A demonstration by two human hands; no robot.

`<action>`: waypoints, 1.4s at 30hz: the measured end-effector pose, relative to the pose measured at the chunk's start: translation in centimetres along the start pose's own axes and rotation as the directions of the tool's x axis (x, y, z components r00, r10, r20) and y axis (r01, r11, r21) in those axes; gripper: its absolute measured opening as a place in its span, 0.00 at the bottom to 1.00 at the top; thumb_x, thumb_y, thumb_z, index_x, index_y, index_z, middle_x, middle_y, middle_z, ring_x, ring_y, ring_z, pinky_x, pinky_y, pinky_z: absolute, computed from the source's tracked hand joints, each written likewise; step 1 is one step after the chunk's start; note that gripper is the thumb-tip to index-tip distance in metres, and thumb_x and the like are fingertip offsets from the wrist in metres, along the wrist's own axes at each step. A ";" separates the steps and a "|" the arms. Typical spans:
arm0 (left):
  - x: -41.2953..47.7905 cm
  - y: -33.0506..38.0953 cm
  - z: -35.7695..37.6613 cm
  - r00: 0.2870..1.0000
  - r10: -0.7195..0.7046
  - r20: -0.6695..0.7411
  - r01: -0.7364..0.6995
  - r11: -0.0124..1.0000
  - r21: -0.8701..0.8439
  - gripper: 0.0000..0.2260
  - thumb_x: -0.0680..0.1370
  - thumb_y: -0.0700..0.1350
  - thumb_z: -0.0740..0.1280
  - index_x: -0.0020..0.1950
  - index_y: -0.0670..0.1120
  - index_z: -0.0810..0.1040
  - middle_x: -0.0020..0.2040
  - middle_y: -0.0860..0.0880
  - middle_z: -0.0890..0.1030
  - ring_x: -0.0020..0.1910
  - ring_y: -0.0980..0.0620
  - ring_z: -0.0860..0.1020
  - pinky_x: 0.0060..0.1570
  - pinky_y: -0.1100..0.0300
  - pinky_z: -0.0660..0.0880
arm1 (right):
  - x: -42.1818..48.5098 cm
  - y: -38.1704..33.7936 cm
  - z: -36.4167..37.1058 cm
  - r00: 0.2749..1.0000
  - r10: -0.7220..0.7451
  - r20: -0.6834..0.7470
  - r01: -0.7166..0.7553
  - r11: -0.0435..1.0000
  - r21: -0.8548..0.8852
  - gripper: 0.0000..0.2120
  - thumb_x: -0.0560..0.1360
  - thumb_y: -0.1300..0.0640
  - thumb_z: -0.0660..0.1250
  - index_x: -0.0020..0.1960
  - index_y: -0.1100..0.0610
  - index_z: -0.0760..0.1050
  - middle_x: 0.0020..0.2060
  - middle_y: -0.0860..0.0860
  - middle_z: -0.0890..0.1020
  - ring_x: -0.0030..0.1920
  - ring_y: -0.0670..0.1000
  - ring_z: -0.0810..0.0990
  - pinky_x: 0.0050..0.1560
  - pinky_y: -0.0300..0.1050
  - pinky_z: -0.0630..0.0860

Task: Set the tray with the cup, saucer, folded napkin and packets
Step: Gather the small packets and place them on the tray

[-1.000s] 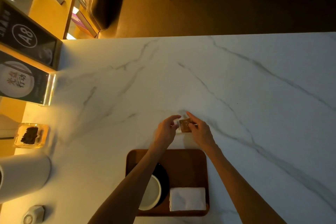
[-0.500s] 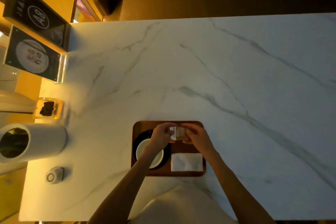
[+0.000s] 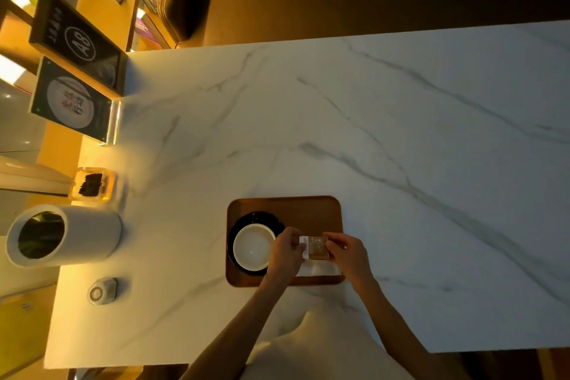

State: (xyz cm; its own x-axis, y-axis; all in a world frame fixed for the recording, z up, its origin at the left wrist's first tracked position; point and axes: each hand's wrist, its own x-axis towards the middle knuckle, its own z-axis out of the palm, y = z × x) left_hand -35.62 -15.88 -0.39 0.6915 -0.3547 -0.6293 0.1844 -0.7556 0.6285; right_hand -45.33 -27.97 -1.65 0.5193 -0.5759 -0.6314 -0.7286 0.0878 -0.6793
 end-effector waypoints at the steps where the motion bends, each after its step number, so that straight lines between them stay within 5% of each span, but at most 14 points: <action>1: 0.2 0.1 0.2 1.000 0.003 -0.020 -0.003 1.000 0.022 0.08 0.77 0.38 0.67 0.54 0.47 0.76 0.48 0.50 0.79 0.46 0.54 0.79 0.44 0.57 0.81 | 0.1 0.0 0.1 1.000 -0.003 -0.019 0.003 1.000 -0.028 0.11 0.76 0.60 0.67 0.58 0.58 0.80 0.53 0.57 0.84 0.51 0.54 0.83 0.51 0.53 0.83; 14: 5.4 2.9 1.4 0.991 -0.105 -0.080 0.111 0.991 0.080 0.04 0.78 0.38 0.64 0.52 0.42 0.73 0.47 0.46 0.77 0.41 0.53 0.74 0.32 0.64 0.70 | 4.5 -3.1 0.9 0.984 -0.011 -0.180 -0.013 0.991 -0.135 0.10 0.77 0.60 0.65 0.58 0.59 0.79 0.53 0.56 0.83 0.54 0.54 0.81 0.55 0.47 0.80; 18: 6.3 3.4 1.6 0.985 -0.146 -0.088 0.153 0.984 0.088 0.04 0.78 0.35 0.63 0.51 0.40 0.74 0.47 0.43 0.78 0.44 0.48 0.77 0.39 0.55 0.76 | 5.6 -3.3 1.1 0.985 0.012 -0.173 -0.042 0.984 -0.173 0.10 0.78 0.61 0.63 0.57 0.61 0.79 0.53 0.58 0.83 0.54 0.56 0.81 0.54 0.46 0.78; 27: 6.5 3.0 1.8 0.986 -0.148 -0.077 0.154 0.985 0.081 0.09 0.78 0.35 0.63 0.58 0.39 0.75 0.54 0.41 0.79 0.52 0.46 0.79 0.49 0.53 0.79 | 5.7 -2.7 1.1 0.988 -0.001 -0.157 -0.033 0.976 -0.217 0.12 0.79 0.61 0.61 0.60 0.61 0.78 0.55 0.58 0.83 0.55 0.56 0.81 0.55 0.45 0.78; 35: 5.8 3.0 1.9 0.986 -0.154 -0.069 0.158 0.987 0.042 0.07 0.78 0.37 0.64 0.55 0.39 0.76 0.52 0.41 0.79 0.46 0.50 0.76 0.36 0.65 0.70 | 4.9 -2.2 1.1 0.990 0.008 -0.139 -0.034 0.982 -0.186 0.13 0.80 0.61 0.60 0.61 0.60 0.78 0.56 0.57 0.83 0.56 0.55 0.81 0.53 0.39 0.74; 42: 6.1 2.9 1.8 0.985 -0.155 -0.069 0.158 0.987 0.033 0.11 0.77 0.36 0.64 0.59 0.40 0.76 0.54 0.42 0.80 0.50 0.49 0.78 0.43 0.61 0.76 | 5.0 -2.0 1.1 0.996 0.005 -0.092 -0.021 0.985 -0.173 0.14 0.79 0.64 0.60 0.62 0.61 0.77 0.58 0.58 0.82 0.59 0.56 0.80 0.59 0.45 0.76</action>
State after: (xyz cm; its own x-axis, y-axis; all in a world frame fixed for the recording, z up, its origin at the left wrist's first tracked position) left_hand -32.15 -21.20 -3.26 0.7013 -0.1940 -0.6860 0.2681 -0.8198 0.5059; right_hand -40.83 -30.11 -3.85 0.4721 -0.6480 -0.5976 -0.8056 -0.0419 -0.5909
